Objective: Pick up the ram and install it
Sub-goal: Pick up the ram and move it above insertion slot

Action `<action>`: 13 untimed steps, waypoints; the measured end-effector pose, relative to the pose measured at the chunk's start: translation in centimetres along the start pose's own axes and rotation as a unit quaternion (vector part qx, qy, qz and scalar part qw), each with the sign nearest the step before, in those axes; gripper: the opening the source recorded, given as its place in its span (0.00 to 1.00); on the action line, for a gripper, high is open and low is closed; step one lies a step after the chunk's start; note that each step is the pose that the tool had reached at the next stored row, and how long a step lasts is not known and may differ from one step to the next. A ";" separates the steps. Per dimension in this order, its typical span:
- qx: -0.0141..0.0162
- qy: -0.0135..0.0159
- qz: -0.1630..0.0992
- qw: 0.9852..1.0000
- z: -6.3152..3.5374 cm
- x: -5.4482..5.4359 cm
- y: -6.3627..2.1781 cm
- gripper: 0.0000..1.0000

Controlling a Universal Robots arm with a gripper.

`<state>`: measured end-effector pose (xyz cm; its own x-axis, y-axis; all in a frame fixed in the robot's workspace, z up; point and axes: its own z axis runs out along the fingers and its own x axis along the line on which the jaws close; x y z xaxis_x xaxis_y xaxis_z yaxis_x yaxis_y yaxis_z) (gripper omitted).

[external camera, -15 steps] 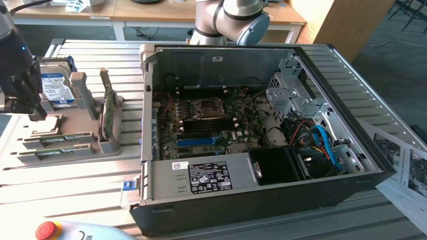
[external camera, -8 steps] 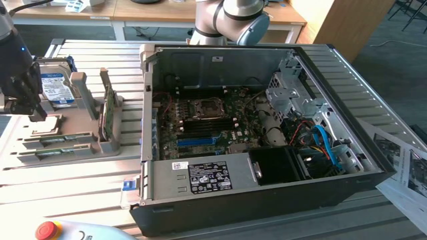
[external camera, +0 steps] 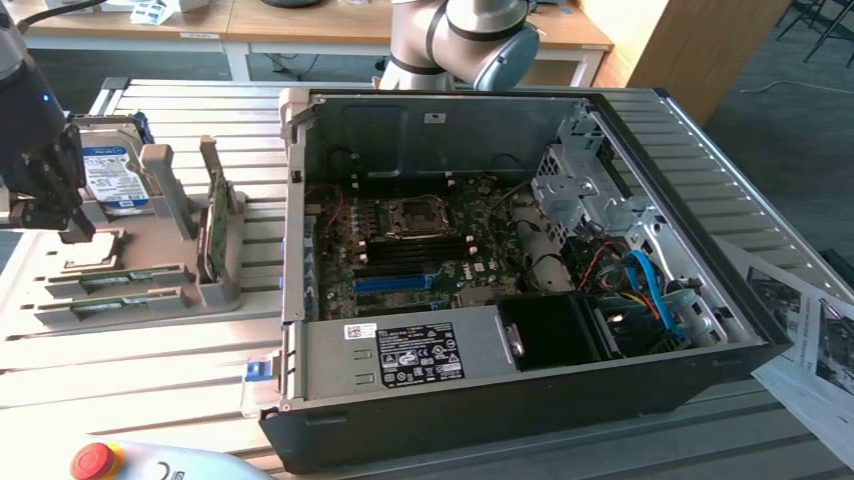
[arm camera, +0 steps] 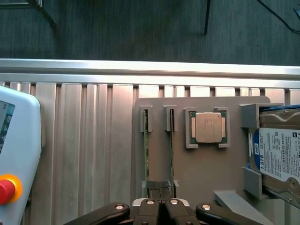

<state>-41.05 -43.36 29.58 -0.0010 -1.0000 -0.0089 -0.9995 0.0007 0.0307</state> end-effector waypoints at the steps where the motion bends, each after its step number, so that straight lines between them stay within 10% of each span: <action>1: 0.002 -0.001 0.000 1.000 0.00 0.0 0.00 0.11; 13: 0.003 -0.001 0.000 1.000 0.57 0.0 -0.01 0.11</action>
<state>-41.06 -43.35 29.00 -0.0011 -0.9999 -0.0107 -0.9997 0.0009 0.0240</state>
